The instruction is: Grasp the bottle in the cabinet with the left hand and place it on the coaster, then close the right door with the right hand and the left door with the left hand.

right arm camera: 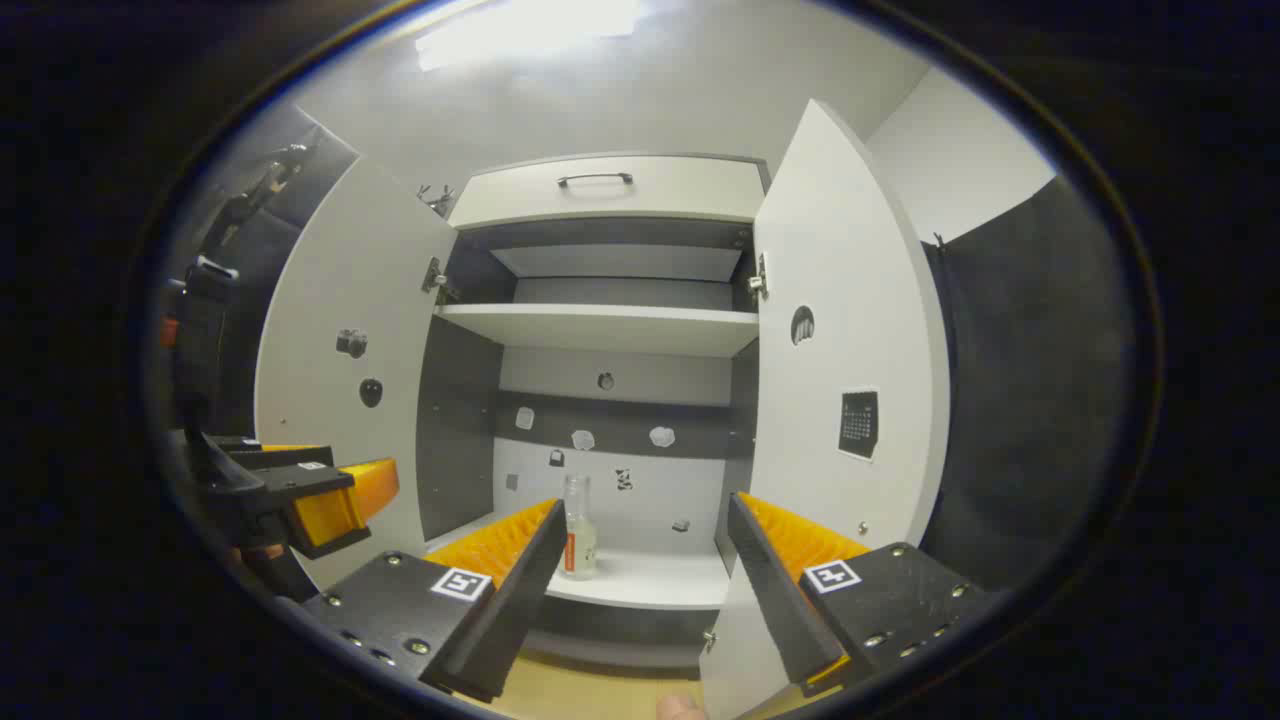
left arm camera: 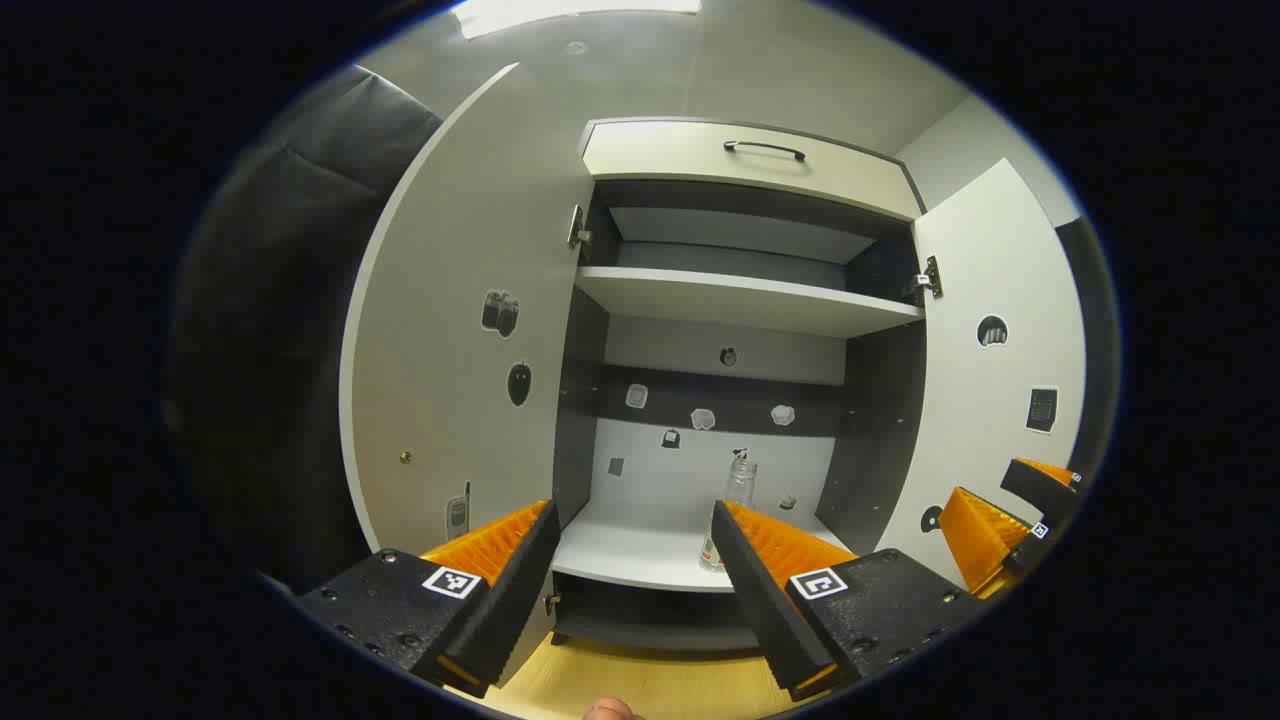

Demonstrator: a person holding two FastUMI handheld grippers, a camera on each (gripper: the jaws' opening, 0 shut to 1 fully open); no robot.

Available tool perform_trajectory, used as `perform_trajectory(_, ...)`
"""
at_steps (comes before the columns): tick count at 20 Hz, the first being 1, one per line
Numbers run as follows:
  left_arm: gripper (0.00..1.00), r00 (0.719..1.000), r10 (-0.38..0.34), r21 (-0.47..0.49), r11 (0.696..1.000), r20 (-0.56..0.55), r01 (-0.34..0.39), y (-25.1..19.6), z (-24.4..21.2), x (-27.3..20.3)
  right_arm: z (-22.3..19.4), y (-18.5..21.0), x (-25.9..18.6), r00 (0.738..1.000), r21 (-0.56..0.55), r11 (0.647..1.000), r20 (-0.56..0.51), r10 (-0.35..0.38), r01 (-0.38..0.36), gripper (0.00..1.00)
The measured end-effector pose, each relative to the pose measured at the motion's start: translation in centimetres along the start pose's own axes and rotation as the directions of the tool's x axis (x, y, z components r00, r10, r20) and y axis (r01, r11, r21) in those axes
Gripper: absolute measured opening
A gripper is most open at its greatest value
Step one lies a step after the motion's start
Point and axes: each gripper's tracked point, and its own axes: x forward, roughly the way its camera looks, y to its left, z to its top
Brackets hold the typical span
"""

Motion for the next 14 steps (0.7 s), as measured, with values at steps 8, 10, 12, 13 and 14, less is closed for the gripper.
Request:
perform_trajectory(8,0.96,1.000,-0.017,0.012,1.000,-0.023,0.017,-0.4,-1.0,1.6,1.1,0.1,0.9,0.998,0.023,1.000,0.059,-0.011,0.009,0.98)
perform_trajectory(10,0.93,1.000,-0.019,0.016,1.000,-0.024,0.019,-0.6,-1.1,1.9,1.5,-0.3,1.1,0.997,0.026,1.000,0.075,-0.015,0.013,0.98)
perform_trajectory(12,0.96,1.000,-0.022,0.015,1.000,-0.021,0.022,-0.8,-0.8,2.1,2.0,-0.6,1.4,0.996,0.036,0.999,0.089,-0.020,0.017,0.98)
perform_trajectory(13,0.96,1.000,-0.025,0.017,1.000,-0.017,0.025,-1.0,-0.5,2.1,2.2,-0.8,1.5,0.995,0.044,0.999,0.094,-0.022,0.018,0.98)
perform_trajectory(14,0.96,1.000,-0.028,0.022,0.999,-0.011,0.029,-1.2,-0.3,2.2,2.3,-1.0,1.5,0.995,0.050,0.999,0.098,-0.026,0.021,0.98)
